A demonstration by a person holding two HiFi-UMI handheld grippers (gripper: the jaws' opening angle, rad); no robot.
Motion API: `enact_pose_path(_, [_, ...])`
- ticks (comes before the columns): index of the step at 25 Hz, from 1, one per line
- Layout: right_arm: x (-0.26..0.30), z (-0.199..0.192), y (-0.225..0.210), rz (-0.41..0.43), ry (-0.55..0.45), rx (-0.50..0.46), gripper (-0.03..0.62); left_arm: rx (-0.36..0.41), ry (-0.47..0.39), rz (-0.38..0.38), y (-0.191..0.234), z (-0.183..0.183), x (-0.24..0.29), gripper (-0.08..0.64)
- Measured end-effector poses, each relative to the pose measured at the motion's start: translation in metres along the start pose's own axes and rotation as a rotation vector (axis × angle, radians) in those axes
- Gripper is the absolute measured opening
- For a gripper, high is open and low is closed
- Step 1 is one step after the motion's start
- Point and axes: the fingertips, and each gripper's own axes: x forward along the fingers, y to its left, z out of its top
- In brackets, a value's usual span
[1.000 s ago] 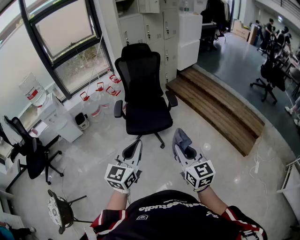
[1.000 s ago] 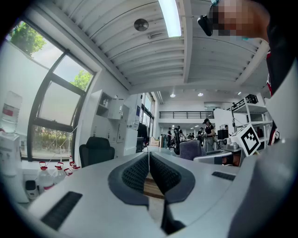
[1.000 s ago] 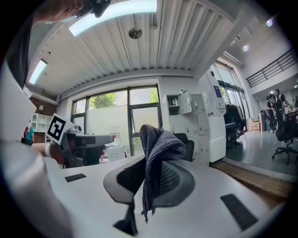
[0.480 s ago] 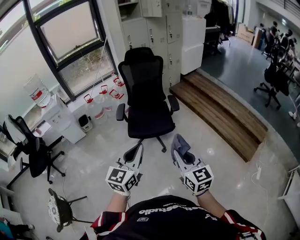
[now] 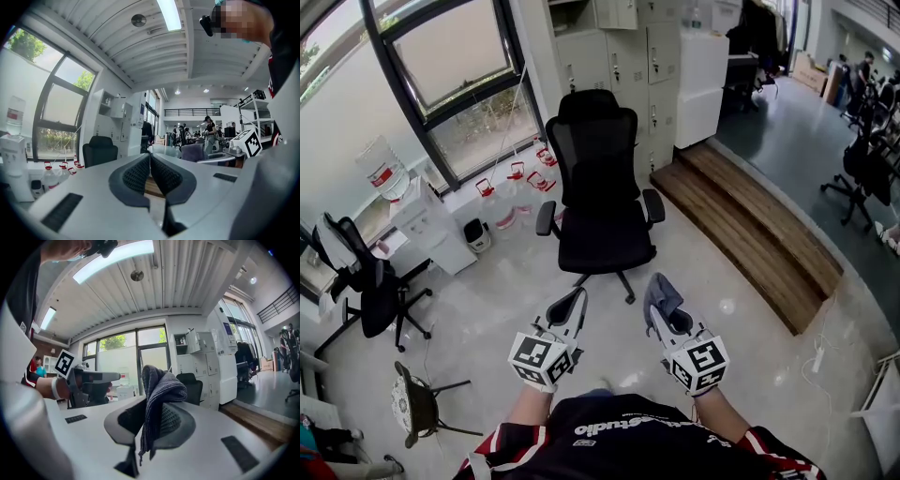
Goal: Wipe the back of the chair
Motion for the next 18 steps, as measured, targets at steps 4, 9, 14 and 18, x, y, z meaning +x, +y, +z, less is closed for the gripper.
enact_pose_path(4, [0.018,-0.014,-0.016,0.028,-0.004,0.053,0.061,-0.019,0.017,0.013,0.016,-0.014,0.017,0.028])
enact_pose_path(9, [0.057,-0.012,-0.034,0.045,-0.003,0.075,0.061,-0.051,0.016,0.002,0.049,-0.021,0.051,0.028])
enact_pose_path(14, [0.117,-0.002,-0.05,0.056,0.011,0.099,0.061,-0.058,-0.015,-0.007,0.103,-0.012,0.088,0.028])
enact_pose_path(18, [0.178,0.02,-0.061,0.059,0.003,0.082,0.061,-0.061,-0.037,-0.002,0.157,0.004,0.116,0.028])
